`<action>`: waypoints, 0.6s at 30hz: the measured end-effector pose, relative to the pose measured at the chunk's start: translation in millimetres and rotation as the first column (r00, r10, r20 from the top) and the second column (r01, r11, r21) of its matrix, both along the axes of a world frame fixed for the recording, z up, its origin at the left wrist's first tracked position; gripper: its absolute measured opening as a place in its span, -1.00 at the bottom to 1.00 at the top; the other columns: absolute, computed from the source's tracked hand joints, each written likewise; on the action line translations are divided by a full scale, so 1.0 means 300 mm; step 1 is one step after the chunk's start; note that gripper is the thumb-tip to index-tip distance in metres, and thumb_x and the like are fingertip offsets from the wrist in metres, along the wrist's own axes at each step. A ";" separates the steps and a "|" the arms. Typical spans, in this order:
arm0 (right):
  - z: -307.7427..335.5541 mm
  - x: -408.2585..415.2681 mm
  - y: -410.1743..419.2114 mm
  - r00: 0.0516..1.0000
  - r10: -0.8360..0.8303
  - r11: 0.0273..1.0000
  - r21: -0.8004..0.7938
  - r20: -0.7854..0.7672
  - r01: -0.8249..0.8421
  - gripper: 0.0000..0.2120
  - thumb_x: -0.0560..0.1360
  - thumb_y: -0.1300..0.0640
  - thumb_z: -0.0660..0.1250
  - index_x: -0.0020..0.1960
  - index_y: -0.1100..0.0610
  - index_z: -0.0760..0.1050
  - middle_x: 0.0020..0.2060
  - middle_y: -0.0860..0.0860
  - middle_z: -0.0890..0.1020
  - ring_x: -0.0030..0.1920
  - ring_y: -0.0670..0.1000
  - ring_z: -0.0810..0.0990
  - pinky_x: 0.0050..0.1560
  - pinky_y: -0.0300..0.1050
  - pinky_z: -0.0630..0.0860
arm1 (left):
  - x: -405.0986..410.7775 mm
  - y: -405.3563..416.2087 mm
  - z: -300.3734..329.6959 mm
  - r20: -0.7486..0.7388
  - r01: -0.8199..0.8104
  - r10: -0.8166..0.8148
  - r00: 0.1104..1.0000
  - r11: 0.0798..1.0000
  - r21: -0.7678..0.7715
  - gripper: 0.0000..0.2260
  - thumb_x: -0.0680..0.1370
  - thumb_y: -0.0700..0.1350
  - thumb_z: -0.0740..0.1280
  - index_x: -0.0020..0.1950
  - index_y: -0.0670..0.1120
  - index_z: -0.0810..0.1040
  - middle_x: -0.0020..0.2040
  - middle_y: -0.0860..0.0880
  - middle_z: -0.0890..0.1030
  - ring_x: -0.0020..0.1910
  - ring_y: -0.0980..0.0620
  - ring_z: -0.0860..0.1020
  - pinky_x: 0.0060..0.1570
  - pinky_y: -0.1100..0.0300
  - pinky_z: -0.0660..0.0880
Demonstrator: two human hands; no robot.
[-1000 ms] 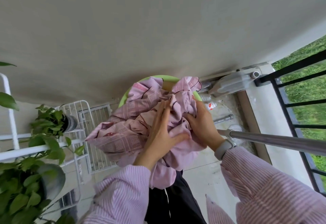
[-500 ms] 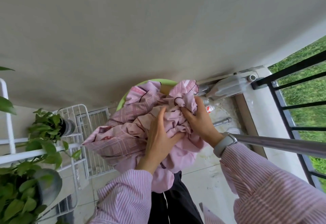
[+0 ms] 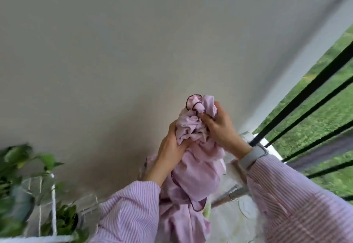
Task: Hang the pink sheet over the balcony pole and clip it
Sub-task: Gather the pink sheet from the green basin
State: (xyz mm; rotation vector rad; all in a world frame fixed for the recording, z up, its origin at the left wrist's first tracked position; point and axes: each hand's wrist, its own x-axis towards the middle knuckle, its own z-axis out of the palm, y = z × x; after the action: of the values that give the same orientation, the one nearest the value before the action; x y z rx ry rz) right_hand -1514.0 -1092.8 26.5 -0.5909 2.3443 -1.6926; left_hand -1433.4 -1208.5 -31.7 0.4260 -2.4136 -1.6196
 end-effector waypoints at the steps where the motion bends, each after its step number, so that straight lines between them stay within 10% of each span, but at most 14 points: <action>1: 0.097 -0.005 -0.005 0.999 -0.013 1.000 -0.024 -0.051 0.012 -0.88 0.52 0.22 0.25 0.01 0.12 0.34 -0.20 -0.16 0.50 -0.26 -0.41 0.50 -0.23 -0.50 0.39 | -0.020 -0.011 0.093 -0.049 -0.003 0.001 0.999 0.999 -0.033 -0.62 0.49 -0.13 0.33 0.25 -0.12 0.29 0.06 -0.12 0.58 0.03 -0.18 0.55 -0.07 0.08 0.48; 8: 0.768 -0.035 0.053 0.948 -0.123 0.979 -0.193 -0.292 0.067 -0.88 0.51 0.11 0.27 -0.01 0.12 0.38 -0.18 -0.05 0.51 -0.18 -0.11 0.50 -0.26 -0.42 0.44 | -0.088 -0.001 0.769 -0.523 -0.006 -0.096 0.847 0.982 -0.190 -0.60 0.52 -0.07 0.27 0.31 -0.06 0.25 0.07 0.08 0.51 -0.01 0.10 0.52 -0.21 0.38 0.39; 13: 1.082 0.047 0.137 0.888 -0.053 0.958 -0.273 -0.458 -0.084 -0.40 0.54 0.17 0.20 0.45 -0.05 -0.03 0.07 0.01 0.51 0.08 -0.04 0.52 0.15 -0.16 0.43 | -0.081 0.033 1.097 -0.690 -0.079 -0.216 0.691 0.927 -0.368 -0.73 0.54 -0.12 0.25 0.22 -0.08 0.37 0.08 0.09 0.48 0.04 0.10 0.49 -0.11 0.53 0.32; 18: 1.329 0.102 0.227 0.768 0.016 0.989 -0.101 -0.640 -0.104 -0.51 0.50 0.14 0.28 0.37 -0.03 0.20 0.20 0.03 0.47 0.18 -0.03 0.47 0.24 -0.06 0.42 | -0.098 0.071 1.322 -0.731 -0.147 -0.257 0.632 0.886 -0.439 -0.86 0.55 -0.10 0.22 0.07 -0.10 0.38 -0.01 -0.07 0.53 -0.07 -0.02 0.50 -0.17 0.24 0.38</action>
State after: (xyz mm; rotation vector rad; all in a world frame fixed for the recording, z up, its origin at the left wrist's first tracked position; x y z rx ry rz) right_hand -1483.3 -1024.7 425.1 -1.4608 2.5884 -1.8307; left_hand -1462.7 -1187.2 365.0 -0.3917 -1.9811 -0.8633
